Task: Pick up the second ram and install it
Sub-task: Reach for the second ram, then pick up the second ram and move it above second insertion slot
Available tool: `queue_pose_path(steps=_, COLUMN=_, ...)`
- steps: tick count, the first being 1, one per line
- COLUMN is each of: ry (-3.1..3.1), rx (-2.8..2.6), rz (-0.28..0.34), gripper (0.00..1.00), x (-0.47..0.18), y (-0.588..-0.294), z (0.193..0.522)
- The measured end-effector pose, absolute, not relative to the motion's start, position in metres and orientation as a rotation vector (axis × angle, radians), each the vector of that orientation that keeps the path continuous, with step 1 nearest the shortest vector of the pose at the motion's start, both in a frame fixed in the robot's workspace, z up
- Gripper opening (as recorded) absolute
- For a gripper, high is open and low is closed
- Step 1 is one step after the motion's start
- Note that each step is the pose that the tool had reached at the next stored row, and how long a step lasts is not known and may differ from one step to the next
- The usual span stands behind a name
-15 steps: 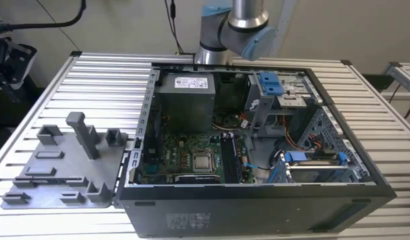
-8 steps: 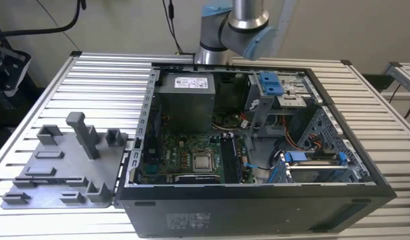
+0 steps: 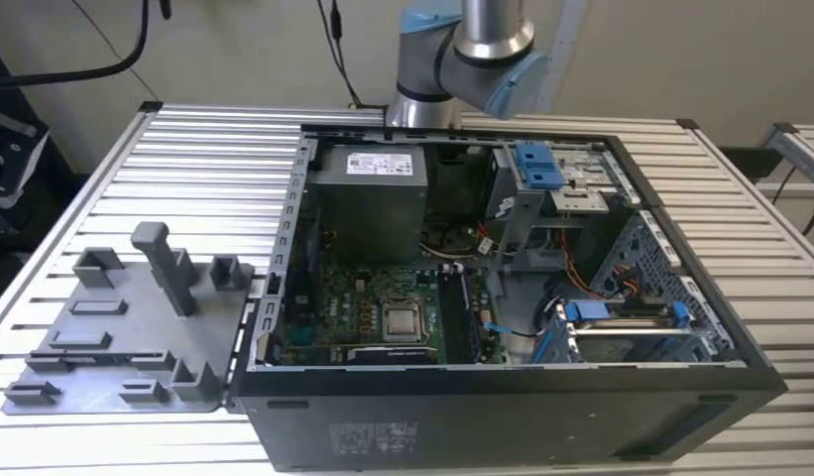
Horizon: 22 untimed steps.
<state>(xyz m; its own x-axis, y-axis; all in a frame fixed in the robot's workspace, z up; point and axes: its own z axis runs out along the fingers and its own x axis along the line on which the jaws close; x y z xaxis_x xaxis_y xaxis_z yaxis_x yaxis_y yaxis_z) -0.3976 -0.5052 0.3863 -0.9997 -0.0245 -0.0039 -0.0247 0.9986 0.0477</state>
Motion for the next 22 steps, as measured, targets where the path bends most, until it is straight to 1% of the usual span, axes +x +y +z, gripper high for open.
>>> queue_pose_path(steps=22, ry=3.137, rx=-0.038, rz=0.075, gripper=0.11, x=-0.3978, y=-0.5059, z=0.3862)
